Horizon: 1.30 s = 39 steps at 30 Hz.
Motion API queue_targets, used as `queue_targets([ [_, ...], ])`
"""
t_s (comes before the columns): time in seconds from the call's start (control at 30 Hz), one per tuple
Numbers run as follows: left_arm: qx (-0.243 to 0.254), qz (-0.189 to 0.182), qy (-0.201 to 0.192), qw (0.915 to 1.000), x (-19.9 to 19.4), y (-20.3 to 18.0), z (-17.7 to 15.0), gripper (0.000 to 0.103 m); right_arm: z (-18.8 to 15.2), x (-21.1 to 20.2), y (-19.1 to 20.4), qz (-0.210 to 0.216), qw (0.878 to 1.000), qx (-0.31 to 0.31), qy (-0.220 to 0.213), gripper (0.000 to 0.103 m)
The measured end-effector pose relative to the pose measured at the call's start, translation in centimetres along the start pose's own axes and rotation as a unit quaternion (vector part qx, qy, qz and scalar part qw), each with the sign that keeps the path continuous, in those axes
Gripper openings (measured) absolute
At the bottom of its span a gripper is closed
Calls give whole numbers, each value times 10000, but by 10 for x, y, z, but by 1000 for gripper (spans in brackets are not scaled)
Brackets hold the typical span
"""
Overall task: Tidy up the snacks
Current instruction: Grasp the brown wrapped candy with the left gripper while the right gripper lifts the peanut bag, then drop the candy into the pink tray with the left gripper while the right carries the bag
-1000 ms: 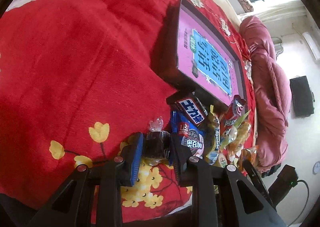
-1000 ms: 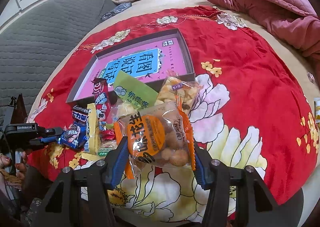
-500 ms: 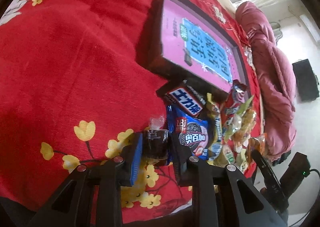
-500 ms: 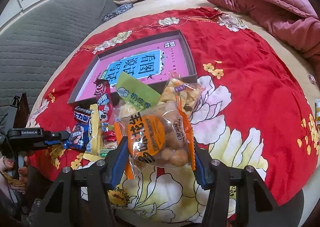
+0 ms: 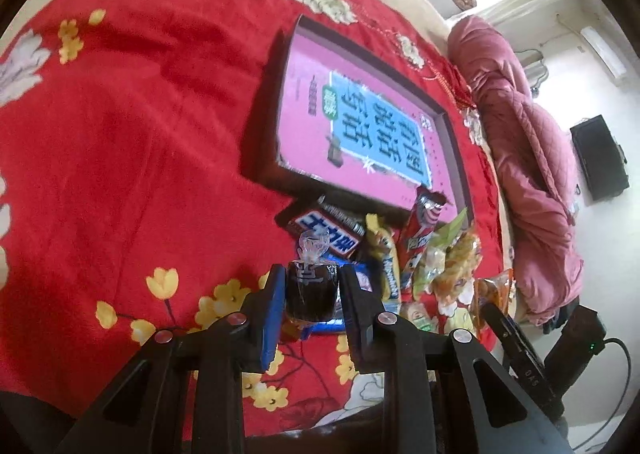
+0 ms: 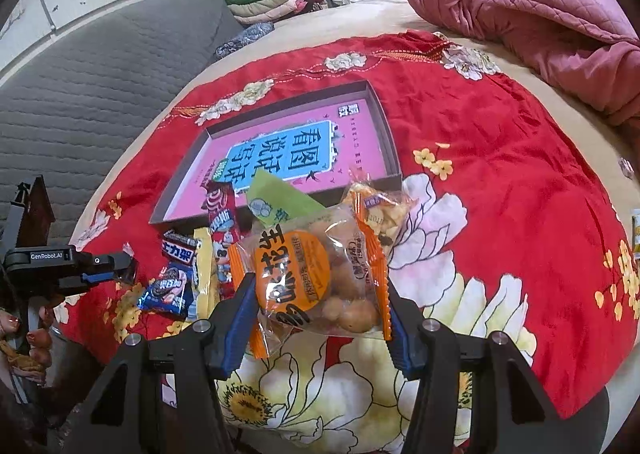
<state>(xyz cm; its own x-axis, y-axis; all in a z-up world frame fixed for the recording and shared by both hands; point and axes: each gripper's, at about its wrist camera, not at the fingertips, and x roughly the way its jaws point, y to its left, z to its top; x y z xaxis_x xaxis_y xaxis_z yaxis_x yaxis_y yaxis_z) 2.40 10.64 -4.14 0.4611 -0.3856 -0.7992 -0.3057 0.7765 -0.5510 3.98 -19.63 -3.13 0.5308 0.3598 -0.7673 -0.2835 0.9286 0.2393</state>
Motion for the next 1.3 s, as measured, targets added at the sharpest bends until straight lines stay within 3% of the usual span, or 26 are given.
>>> queue_targets([
  [0.8, 465, 253, -589, 9969, -6, -47, 40, 28, 46, 3, 16, 50, 9985, -184, -512, 57],
  [1.2, 567, 390, -670, 9954, 11, -58, 64, 27, 69, 17, 15, 5, 9980, -115, -617, 57],
  [1.3, 402, 329, -575, 9970, 23, -50, 71, 25, 73, 22, 12, -34, 9981, -44, -612, 57],
])
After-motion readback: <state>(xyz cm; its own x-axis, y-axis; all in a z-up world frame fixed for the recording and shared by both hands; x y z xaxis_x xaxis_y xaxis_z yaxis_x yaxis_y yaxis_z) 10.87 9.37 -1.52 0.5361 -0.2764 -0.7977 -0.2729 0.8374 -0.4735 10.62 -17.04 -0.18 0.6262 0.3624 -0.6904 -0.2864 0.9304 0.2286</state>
